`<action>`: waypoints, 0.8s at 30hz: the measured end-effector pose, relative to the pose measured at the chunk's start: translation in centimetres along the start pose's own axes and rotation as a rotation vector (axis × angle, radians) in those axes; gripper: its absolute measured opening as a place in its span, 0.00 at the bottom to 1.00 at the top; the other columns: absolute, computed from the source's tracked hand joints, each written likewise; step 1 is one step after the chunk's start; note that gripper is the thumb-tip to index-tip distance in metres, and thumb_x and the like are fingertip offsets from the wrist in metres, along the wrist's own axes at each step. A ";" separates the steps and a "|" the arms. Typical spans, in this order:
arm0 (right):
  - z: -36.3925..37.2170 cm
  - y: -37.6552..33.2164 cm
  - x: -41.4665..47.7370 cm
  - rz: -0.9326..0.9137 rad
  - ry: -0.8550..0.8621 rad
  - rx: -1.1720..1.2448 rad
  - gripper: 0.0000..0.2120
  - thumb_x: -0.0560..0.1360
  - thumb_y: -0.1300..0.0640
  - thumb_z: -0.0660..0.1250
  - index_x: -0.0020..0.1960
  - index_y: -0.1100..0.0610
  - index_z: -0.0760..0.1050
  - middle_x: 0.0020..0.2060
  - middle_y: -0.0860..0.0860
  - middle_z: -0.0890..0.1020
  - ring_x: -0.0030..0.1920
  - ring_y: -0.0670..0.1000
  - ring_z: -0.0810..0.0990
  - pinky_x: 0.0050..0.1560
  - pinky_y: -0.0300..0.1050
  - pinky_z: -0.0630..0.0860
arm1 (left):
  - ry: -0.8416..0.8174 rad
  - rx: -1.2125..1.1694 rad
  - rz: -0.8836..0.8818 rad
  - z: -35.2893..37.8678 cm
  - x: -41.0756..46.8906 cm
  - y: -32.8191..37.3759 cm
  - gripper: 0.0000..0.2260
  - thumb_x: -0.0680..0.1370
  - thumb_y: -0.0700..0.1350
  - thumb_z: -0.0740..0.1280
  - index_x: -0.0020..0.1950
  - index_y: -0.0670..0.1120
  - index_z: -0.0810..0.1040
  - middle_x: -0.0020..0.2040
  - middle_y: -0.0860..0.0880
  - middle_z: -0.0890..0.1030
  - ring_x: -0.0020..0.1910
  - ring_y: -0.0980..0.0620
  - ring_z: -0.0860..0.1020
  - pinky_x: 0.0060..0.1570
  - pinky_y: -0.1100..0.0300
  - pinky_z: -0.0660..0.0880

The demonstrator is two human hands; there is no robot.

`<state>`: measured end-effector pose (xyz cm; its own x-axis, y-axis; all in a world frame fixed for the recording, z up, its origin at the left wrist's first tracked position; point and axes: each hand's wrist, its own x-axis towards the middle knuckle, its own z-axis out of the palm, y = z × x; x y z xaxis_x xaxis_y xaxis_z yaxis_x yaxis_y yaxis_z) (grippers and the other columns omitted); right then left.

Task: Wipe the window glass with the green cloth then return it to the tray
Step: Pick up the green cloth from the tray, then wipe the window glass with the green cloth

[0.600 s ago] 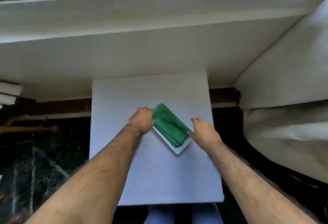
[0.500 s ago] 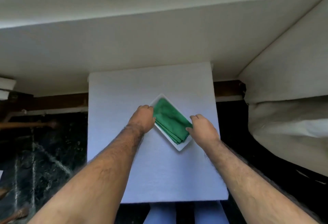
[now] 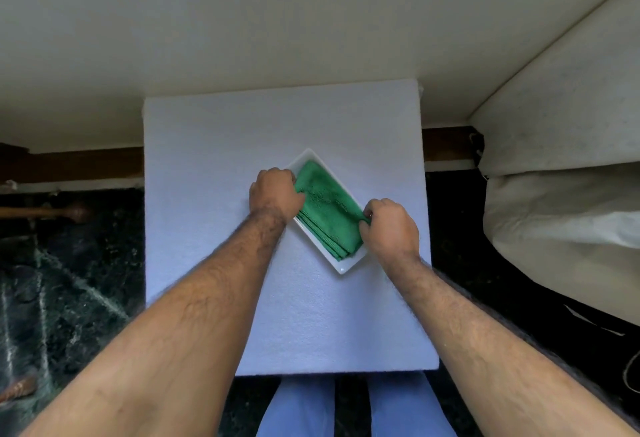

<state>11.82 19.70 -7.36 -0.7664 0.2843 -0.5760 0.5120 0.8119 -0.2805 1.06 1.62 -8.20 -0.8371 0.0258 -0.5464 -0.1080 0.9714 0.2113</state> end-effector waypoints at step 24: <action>-27.5 -8.7 -11.1 -0.172 0.205 0.203 0.16 0.79 0.64 0.67 0.61 0.53 0.88 0.58 0.52 0.90 0.61 0.56 0.85 0.63 0.48 0.82 | 0.102 -0.819 0.195 -26.3 -12.9 3.8 0.05 0.74 0.39 0.78 0.47 0.43 0.83 0.42 0.44 0.84 0.42 0.49 0.79 0.51 0.53 0.76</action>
<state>5.17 23.48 22.58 -0.9000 0.2650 -0.3461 0.4191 0.7445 -0.5197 -2.69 -1.21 20.98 -0.9212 0.1158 -0.3715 -0.2776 0.4733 0.8360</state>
